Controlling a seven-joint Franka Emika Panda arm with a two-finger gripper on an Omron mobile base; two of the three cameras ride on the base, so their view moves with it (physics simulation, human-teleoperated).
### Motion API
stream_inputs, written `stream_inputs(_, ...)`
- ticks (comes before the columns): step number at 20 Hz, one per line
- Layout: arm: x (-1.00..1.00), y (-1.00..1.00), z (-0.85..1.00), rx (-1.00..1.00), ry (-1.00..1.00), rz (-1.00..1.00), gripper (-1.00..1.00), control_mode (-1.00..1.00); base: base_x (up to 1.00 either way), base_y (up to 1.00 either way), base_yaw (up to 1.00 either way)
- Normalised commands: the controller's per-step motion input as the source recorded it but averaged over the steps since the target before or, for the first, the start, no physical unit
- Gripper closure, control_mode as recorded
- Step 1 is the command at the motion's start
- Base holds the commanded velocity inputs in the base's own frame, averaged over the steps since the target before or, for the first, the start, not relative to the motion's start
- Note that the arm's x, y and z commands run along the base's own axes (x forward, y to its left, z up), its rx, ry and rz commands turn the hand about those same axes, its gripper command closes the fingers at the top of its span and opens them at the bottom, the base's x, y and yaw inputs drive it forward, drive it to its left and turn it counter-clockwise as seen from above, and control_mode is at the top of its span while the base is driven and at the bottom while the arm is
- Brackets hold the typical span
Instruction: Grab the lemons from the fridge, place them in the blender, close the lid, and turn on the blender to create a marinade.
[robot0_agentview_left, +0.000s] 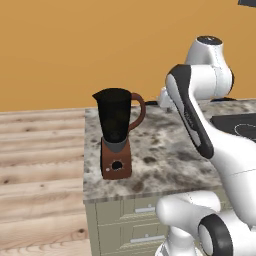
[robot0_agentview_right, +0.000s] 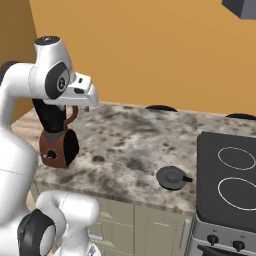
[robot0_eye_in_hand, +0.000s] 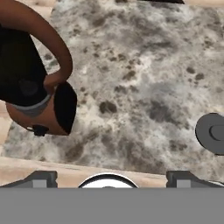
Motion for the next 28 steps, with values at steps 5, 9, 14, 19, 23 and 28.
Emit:
stream_inputs(5,0.00,-1.00,-0.50,0.00,0.15,-0.36,-1.00,-1.00,0.00,0.00,0.00)
stream_inputs(9,0.05,-1.00,-0.43,0.00,0.16,-0.29,-1.00,-1.00,0.00,0.00,0.00)
stream_inputs(14,0.30,-1.00,-0.52,0.00,0.18,-0.20,-1.00,-1.00,0.00,0.00,0.00)
stream_inputs(19,0.75,-1.00,-0.76,0.09,0.20,-0.02,-1.00,-1.00,0.00,0.00,0.00)
stream_inputs(23,0.73,-1.00,-0.61,0.15,0.11,0.03,-1.00,-1.00,0.00,0.00,0.00)
stream_inputs(28,0.14,-0.88,-0.38,0.10,0.09,0.07,-1.00,-1.00,0.00,0.00,0.00)
